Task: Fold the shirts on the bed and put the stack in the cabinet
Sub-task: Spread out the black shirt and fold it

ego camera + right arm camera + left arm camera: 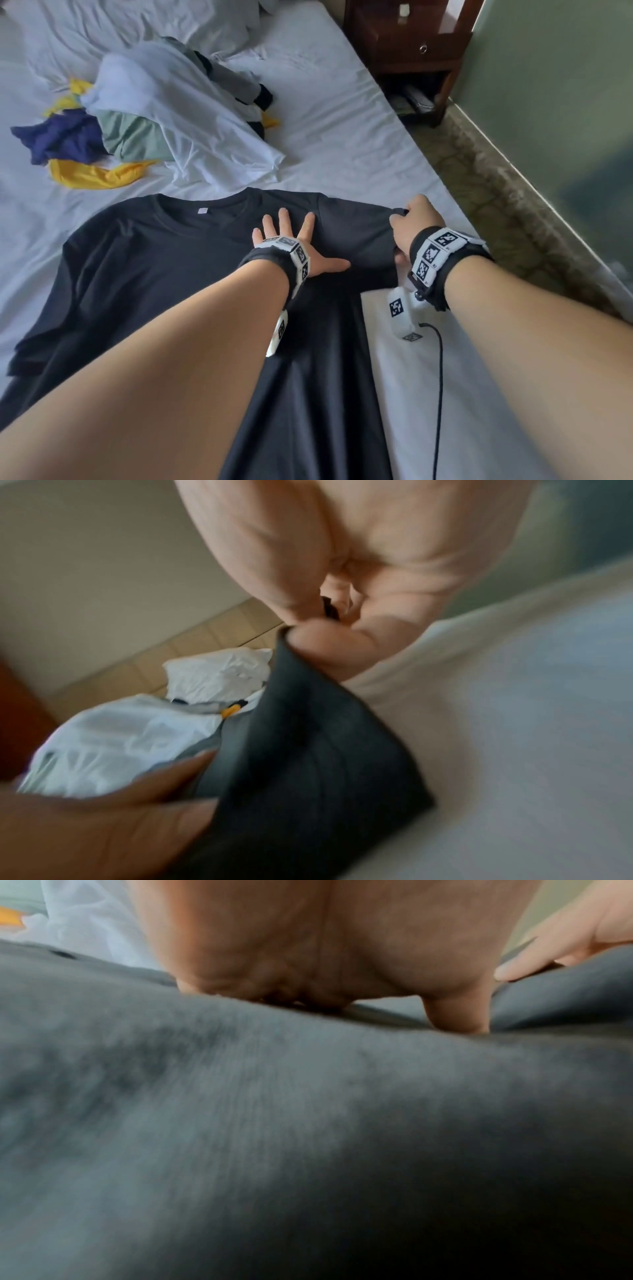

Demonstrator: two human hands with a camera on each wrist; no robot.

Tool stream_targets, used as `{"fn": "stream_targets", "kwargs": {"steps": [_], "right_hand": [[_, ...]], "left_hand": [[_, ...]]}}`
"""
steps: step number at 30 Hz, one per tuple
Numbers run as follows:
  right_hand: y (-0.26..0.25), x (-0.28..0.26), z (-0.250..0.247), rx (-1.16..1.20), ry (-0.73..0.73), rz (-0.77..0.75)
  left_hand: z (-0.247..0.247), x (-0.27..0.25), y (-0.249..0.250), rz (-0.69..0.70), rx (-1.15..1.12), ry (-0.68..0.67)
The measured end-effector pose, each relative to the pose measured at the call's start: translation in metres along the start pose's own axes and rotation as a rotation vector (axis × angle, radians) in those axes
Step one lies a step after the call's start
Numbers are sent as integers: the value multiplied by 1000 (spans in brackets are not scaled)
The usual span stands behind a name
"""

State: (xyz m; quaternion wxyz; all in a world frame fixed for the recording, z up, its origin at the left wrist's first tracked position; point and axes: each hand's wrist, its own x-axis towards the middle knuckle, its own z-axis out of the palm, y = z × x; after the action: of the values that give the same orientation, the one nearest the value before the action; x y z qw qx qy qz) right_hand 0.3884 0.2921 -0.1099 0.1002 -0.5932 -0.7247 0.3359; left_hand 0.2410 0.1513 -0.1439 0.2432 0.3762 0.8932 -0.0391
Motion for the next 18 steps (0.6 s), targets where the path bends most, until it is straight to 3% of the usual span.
{"fn": "stream_targets", "kwargs": {"steps": [7, 11, 13, 16, 18], "right_hand": [[-62, -45, -8, -24, 44, -193], [-95, -83, 19, 161, -253, -198], [-98, -89, 35, 147, -355, -221], [-88, -93, 45, -264, -313, -332], [-74, -96, 54, -494, -310, -321]], "left_hand": [[-24, -27, -36, 1, -102, 58], [-36, -50, -99, -126, -135, 114], [-38, -61, -136, -199, -172, 153], [-35, -76, -182, -281, -186, 170], [-30, -84, -205, -343, -195, 187]]}}
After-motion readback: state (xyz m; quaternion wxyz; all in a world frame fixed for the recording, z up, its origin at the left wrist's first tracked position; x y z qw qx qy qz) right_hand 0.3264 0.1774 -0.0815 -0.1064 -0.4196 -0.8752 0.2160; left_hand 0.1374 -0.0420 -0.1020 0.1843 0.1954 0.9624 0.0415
